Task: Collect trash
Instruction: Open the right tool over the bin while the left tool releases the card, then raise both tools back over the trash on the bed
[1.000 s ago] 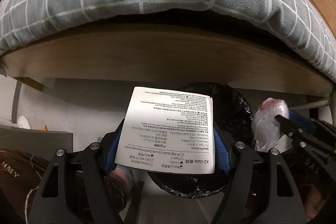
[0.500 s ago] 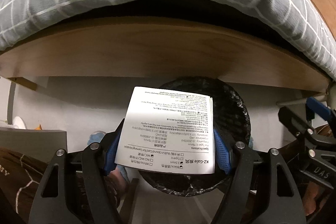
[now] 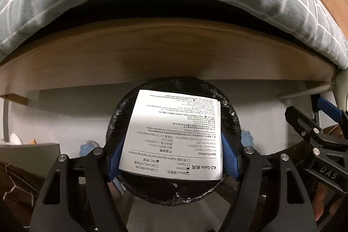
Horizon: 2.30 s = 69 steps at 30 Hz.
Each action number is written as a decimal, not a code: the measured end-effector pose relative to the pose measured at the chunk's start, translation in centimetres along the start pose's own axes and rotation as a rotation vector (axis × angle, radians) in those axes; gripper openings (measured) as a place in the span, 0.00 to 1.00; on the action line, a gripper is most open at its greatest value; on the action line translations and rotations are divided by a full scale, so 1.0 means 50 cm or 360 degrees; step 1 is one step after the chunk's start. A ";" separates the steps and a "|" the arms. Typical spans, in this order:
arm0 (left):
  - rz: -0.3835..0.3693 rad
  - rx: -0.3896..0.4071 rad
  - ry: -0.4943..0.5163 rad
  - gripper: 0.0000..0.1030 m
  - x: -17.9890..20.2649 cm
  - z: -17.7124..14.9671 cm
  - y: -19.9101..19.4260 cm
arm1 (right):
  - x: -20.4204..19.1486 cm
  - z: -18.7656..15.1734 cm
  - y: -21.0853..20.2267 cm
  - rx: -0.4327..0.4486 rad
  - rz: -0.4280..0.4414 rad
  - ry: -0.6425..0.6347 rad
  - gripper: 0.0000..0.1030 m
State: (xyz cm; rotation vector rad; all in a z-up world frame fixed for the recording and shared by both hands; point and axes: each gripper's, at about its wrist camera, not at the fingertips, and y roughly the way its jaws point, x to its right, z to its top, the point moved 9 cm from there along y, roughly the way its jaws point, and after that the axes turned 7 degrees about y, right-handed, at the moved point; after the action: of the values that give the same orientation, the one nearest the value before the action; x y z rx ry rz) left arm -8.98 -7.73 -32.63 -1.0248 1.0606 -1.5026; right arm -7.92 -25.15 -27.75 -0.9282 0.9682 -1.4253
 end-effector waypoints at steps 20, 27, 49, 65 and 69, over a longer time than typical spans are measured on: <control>0.0144 0.0131 -0.0099 0.94 -0.075 0.007 -0.049 | -0.038 0.018 0.002 0.0056 0.0069 0.0005 0.93; 0.0229 0.0246 -0.0138 0.94 -0.126 0.018 -0.133 | -0.065 0.043 -0.043 0.0156 0.0069 -0.0028 0.93; 0.0214 0.0558 -0.0276 0.94 -0.246 0.198 -0.339 | -0.175 0.257 -0.274 0.0561 0.0215 -0.0131 0.93; 0.0287 0.0650 -0.0250 0.93 -0.330 0.412 -0.314 | -0.259 0.425 -0.219 0.0566 0.0302 -0.0162 0.88; 0.0279 0.0613 -0.0197 0.91 -0.317 0.457 -0.280 | -0.278 0.445 -0.189 0.0526 0.0330 -0.0187 0.82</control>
State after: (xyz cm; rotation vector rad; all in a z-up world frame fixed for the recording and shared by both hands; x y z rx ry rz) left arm 11.90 6.83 -14.69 -0.7239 0.7174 -1.4105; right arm 10.47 -12.16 -11.26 -0.6392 0.6930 -1.2903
